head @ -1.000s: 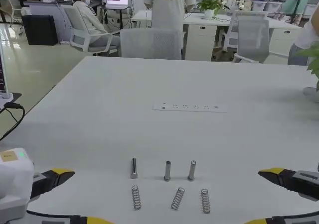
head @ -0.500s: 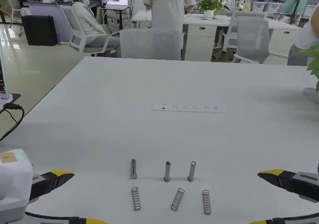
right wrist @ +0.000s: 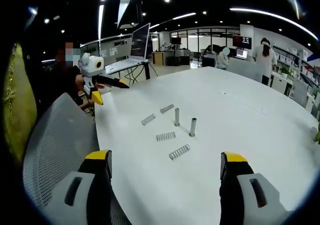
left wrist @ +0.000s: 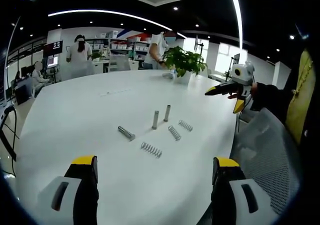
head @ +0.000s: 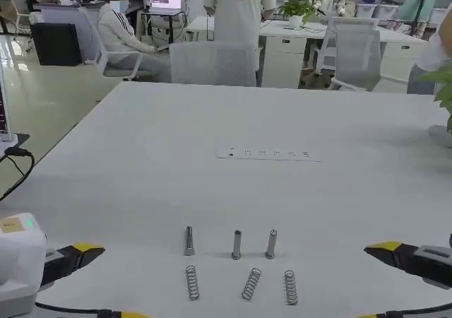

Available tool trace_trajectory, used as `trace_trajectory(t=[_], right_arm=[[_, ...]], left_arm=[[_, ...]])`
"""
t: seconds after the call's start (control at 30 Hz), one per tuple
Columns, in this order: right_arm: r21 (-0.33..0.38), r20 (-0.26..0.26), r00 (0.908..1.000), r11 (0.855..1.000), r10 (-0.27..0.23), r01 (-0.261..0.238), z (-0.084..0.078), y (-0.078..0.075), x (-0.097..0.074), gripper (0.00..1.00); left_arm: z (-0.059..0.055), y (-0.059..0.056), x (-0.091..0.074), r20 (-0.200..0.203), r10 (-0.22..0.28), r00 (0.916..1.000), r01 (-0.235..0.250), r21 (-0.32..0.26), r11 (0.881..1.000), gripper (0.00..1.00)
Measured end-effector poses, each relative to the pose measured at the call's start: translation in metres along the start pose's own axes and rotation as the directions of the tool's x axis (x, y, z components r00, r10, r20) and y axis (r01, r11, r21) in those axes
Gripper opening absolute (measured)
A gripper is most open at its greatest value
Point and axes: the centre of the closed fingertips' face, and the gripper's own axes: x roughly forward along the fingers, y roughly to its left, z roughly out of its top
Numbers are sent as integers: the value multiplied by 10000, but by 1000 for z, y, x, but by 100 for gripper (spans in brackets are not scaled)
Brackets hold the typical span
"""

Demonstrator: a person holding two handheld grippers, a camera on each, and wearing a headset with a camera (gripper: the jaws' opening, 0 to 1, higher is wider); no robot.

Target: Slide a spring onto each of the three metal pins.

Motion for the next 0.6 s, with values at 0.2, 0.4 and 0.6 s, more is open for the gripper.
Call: trace_trajectory(t=[0.2, 0.4, 0.6], right_arm=[[-13, 3, 10000, 10000, 13, -13, 1, 0, 1, 89], [1, -10, 10000, 10000, 35, -35, 0, 0, 1, 89], [2, 6, 10000, 10000, 25, -25, 0, 0, 0, 89]], left_arm=[[0, 1, 0, -7, 21, 10000, -21, -3, 10000, 93], [0, 1, 0, -1, 22, 10000, -22, -25, 10000, 93], [1, 1, 0, 12, 30, 10000, -30, -13, 10000, 93]])
